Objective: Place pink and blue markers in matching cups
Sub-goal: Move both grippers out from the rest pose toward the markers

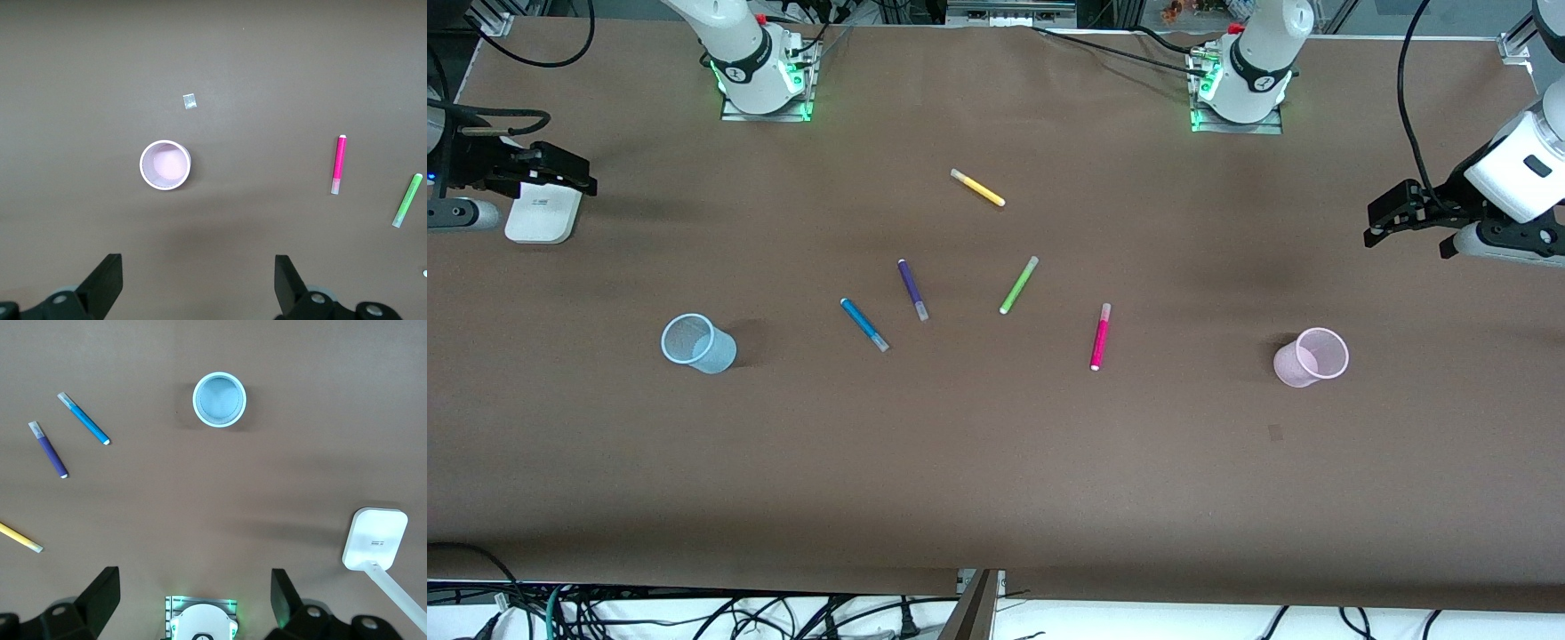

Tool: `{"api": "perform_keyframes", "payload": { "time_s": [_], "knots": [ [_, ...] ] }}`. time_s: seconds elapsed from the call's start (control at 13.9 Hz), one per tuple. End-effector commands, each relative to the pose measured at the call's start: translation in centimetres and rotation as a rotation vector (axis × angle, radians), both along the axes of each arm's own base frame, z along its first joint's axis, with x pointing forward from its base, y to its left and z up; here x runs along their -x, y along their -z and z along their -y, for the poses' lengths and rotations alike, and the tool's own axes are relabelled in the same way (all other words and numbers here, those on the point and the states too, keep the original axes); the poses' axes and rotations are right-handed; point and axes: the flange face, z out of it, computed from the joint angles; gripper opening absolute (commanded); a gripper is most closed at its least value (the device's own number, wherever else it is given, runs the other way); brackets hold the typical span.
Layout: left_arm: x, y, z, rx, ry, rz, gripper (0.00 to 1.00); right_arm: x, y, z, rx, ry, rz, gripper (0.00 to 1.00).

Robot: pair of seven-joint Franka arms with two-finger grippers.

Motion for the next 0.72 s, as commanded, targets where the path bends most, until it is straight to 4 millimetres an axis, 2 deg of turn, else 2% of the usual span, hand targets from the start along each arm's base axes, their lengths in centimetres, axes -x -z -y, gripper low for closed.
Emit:
{"api": "perform_keyframes", "payload": {
  "time_s": [0.0,0.43,0.65],
  "knots": [
    [0.2,-0.4,-0.1,0.017,0.021,-0.004,1.00,-0.3,-0.5,0.2,-0.019,-0.002,0.006,1.00],
    [0.3,-0.4,-0.3,0.012,0.047,-0.009,1.00,-0.3,-0.6,0.5,-0.019,0.004,0.008,1.00],
    [-0.9,-1.8,-0.5,0.013,0.040,-0.006,1.00,-1.2,0.5,-0.1,-0.017,0.006,0.009,1.00]
  ]
}}
